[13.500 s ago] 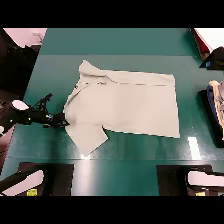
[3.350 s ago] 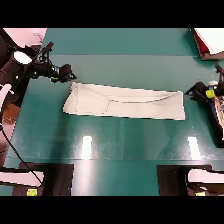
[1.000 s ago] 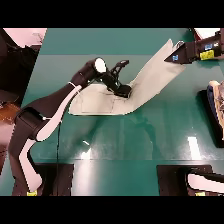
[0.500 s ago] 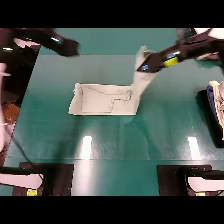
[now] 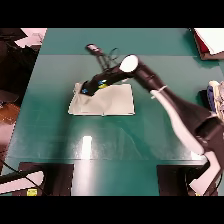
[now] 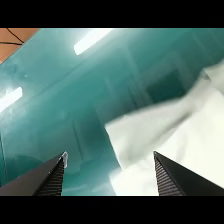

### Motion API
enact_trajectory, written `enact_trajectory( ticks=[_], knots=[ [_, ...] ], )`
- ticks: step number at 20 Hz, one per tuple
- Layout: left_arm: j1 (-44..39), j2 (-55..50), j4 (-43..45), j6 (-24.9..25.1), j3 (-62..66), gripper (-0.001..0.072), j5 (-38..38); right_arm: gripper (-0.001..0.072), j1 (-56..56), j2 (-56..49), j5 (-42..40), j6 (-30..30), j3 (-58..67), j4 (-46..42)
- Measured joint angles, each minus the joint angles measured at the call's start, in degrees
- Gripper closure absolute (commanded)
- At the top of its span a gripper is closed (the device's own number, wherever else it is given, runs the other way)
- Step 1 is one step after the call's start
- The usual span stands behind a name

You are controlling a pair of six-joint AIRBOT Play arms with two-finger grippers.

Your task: Fold the shirts.

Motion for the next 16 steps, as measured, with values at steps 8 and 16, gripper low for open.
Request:
enact_trajectory(
  ticks=[8,16],
  knots=[
    [0.7,0.44,-1.11,-0.09,-0.02,0.0679,-1.75,0.0189,-10.32,8.83,7.37,6.27,-13.7,-12.24],
    [0.72,0.48,-2.49,-0.09,-4.92,0.0679,-0.59,0.0178,-32.81,22.05,3.72,9.14,-43.67,-5.07]
  ],
)
